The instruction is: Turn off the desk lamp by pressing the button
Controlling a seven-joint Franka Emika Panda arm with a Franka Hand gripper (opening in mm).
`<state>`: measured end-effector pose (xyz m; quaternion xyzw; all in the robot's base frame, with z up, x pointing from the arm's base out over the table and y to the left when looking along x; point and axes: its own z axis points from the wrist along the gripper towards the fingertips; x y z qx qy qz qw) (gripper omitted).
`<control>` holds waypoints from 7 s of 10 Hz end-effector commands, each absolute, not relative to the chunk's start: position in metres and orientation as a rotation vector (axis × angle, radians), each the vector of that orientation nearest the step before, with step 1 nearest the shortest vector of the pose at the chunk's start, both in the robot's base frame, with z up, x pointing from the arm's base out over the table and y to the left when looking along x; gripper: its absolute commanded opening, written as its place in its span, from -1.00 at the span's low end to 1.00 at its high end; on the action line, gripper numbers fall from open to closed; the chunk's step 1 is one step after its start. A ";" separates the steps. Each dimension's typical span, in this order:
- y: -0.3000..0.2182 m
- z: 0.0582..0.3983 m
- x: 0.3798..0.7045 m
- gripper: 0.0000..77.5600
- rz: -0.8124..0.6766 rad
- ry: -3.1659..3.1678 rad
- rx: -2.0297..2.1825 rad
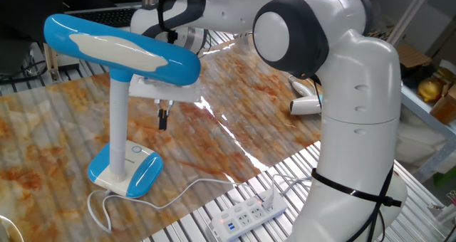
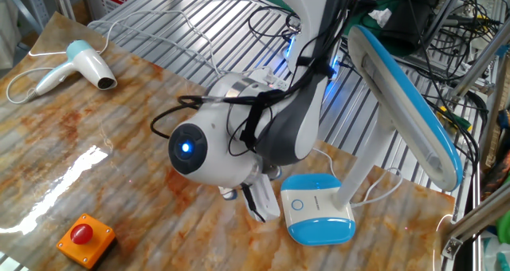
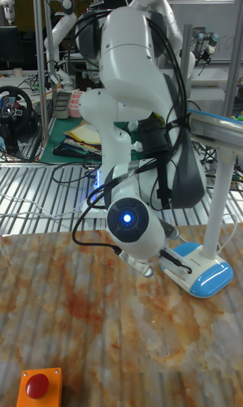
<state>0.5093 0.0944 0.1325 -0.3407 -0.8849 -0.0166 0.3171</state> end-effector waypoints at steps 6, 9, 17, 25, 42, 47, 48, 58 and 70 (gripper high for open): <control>0.071 0.141 0.510 -1.00 0.017 -2.429 -0.764; 0.064 0.140 0.508 -1.00 0.036 -2.474 -0.706; 0.062 0.141 0.507 -1.00 0.098 -2.547 -0.609; 0.040 0.147 0.512 -1.00 0.082 -2.573 -0.499; 0.020 0.140 0.506 -1.00 0.256 -2.772 -0.363; 0.020 0.140 0.506 -1.00 -0.053 -2.633 -0.335; 0.020 0.140 0.506 -1.00 -0.058 -2.639 -0.290; 0.020 0.140 0.506 -1.00 0.159 -2.801 -0.277; 0.019 0.141 0.506 -1.00 -0.064 -2.669 -0.268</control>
